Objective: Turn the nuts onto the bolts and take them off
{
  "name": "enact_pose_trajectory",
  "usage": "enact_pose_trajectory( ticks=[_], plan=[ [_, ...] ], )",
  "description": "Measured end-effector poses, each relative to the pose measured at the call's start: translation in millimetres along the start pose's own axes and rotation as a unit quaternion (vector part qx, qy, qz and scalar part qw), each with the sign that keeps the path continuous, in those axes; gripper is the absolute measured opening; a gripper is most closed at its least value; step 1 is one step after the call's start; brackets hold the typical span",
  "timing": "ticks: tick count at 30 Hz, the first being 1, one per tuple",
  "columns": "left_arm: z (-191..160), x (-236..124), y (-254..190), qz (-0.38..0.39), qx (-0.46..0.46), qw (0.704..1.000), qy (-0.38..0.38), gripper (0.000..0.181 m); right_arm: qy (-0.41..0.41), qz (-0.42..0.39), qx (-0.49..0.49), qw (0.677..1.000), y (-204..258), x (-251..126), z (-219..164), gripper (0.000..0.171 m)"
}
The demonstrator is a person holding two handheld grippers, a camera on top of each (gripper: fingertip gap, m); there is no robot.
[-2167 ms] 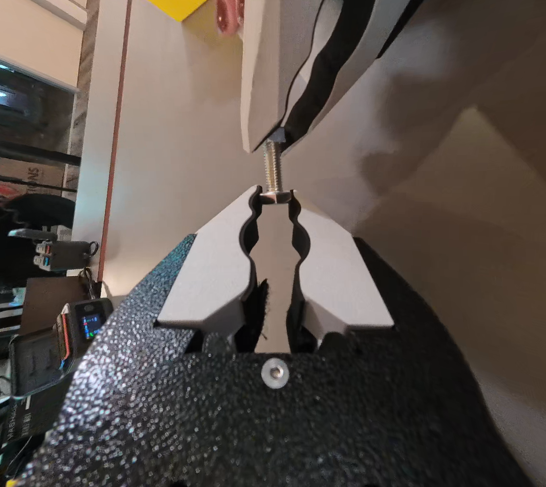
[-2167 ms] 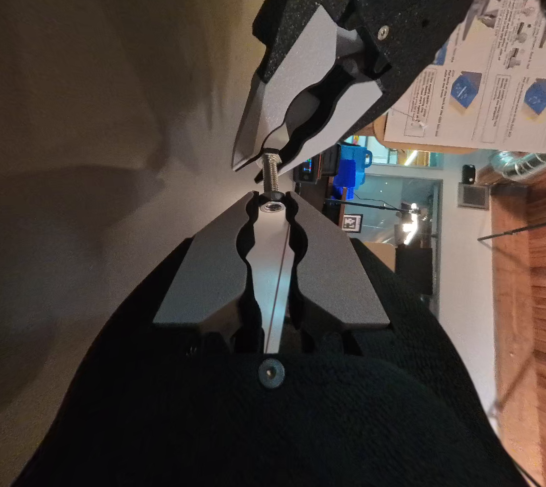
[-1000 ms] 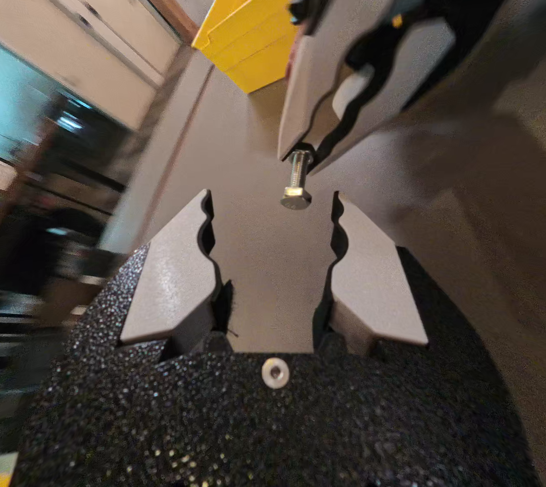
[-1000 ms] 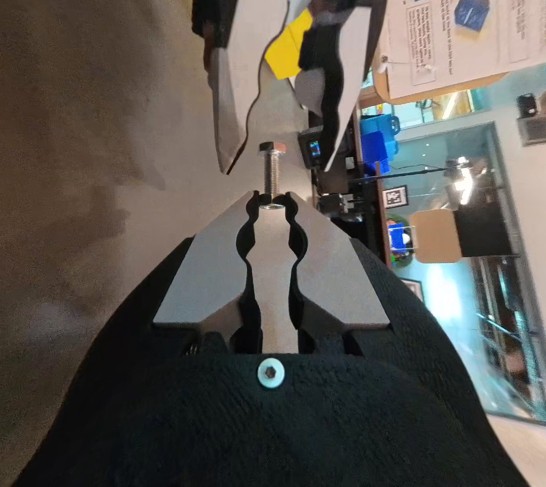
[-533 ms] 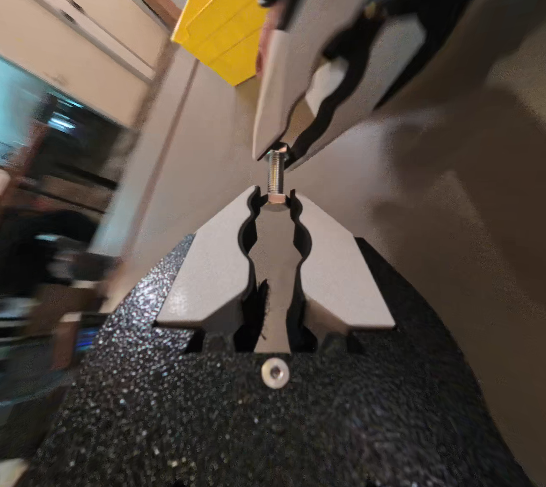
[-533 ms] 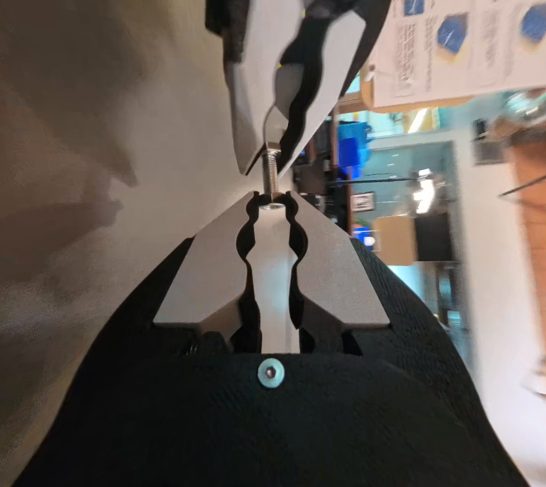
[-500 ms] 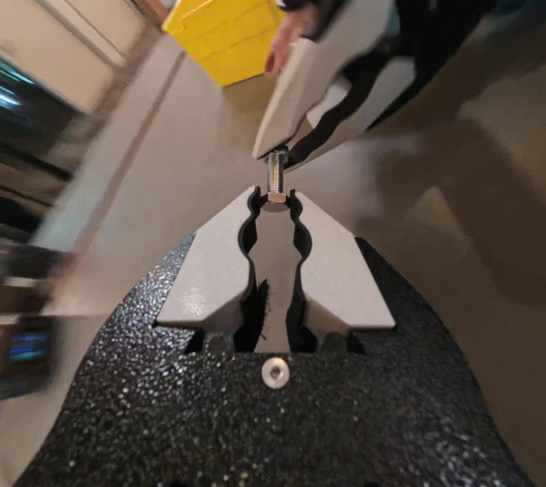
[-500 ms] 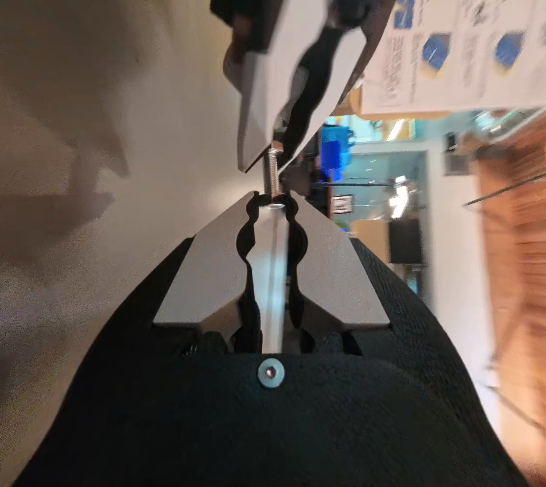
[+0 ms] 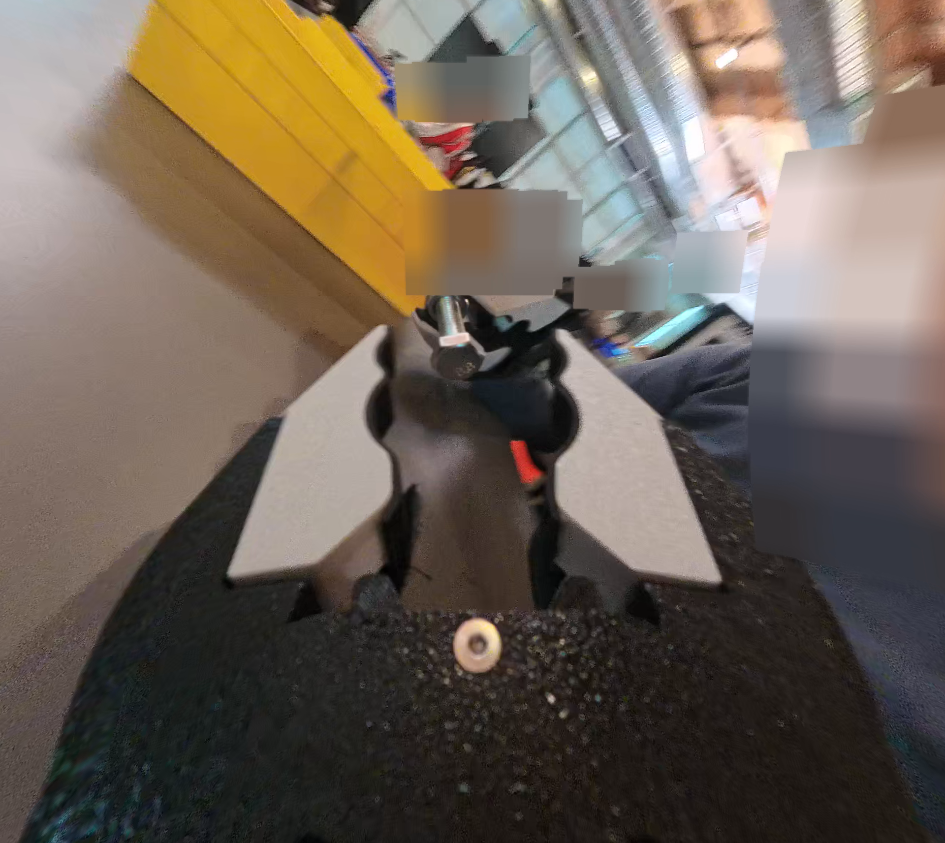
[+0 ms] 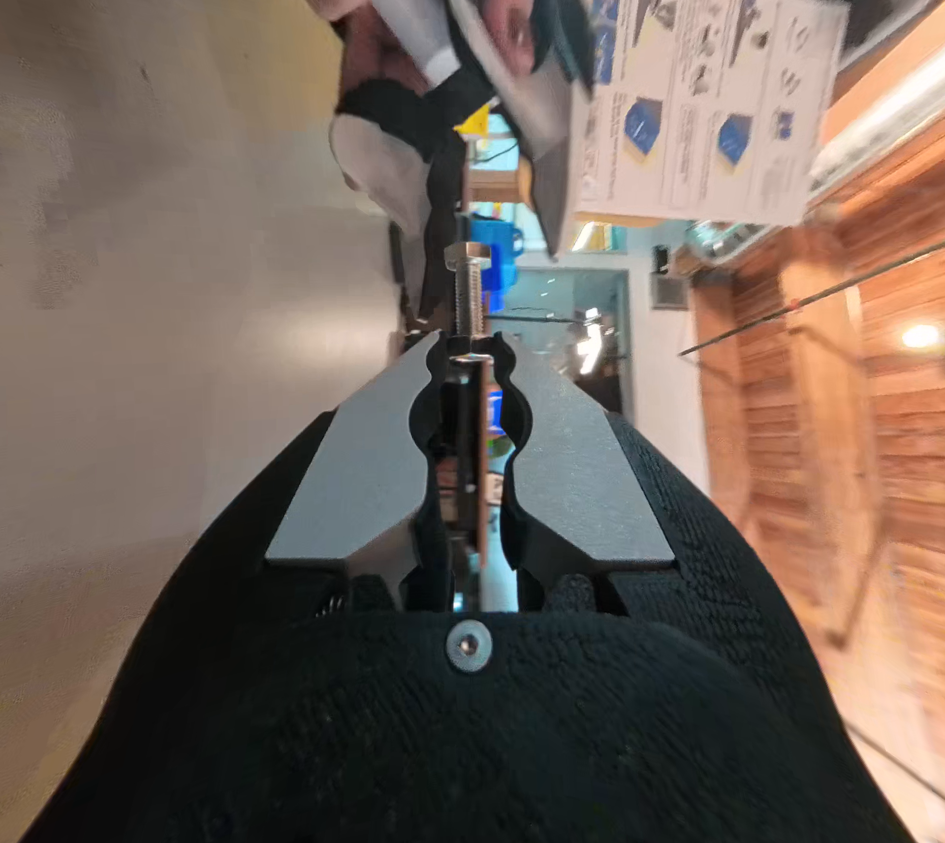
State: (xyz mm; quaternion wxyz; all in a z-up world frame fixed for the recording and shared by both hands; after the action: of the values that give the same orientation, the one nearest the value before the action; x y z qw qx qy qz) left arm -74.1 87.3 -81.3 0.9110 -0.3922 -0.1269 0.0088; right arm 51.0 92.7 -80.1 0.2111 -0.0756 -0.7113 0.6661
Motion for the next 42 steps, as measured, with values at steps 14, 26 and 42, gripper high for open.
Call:
enact_pose_trajectory(
  ticks=[14,26,42],
  plan=[
    [-38,22,5,0.375,0.667,0.494,0.413,0.025,0.064,0.218,0.296,0.928,15,1,-11,0.016],
    [-7,-4,-12,0.095,0.108,0.984,0.109,0.016,-0.011,-0.063,-0.102,0.993,-1,3,0,0.016],
    [-4,11,-13,0.294,0.467,0.833,0.039,0.017,0.126,0.02,0.355,0.926,-72,-7,-30,0.017]
  ],
)
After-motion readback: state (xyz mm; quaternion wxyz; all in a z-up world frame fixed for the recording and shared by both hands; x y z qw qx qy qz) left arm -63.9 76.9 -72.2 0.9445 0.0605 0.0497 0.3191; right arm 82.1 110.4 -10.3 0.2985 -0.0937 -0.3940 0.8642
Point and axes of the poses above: each gripper's, where its closed fingertips meet, x out along the fingers, z out of its top, y = z × x across the jaws, the point moved 7 cm from there along -x, back along the fingers, and after that the axes turned 13 degrees about -z, right-handed, at the moved point
